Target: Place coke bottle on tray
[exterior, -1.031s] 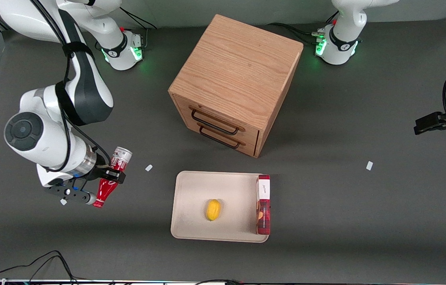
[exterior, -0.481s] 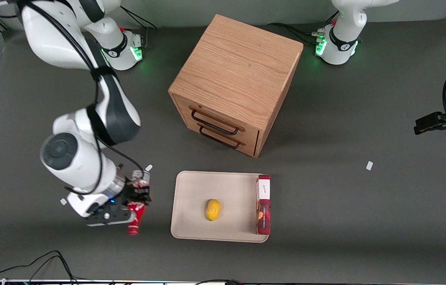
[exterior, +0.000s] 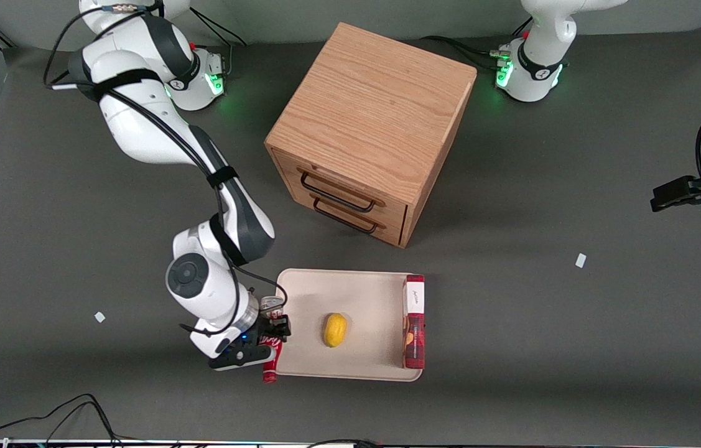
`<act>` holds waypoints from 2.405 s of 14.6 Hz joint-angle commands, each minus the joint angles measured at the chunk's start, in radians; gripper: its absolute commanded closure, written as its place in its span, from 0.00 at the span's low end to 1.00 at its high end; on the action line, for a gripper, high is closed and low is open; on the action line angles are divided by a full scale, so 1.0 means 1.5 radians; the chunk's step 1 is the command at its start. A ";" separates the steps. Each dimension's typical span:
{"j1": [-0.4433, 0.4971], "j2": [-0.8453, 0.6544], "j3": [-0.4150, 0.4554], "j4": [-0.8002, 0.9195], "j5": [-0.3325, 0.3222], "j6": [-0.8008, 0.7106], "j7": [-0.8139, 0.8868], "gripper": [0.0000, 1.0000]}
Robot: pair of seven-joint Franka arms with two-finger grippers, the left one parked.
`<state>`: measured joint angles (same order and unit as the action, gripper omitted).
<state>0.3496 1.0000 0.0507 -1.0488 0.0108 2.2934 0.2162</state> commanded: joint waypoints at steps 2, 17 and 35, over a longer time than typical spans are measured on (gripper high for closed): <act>0.010 0.049 0.003 0.040 0.021 0.005 0.011 0.73; 0.008 0.061 0.001 0.019 0.048 0.013 0.032 0.00; -0.036 -0.527 -0.112 -0.526 0.052 -0.094 -0.044 0.00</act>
<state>0.2854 0.3985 -0.0782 -1.6425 0.0668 2.2059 0.1792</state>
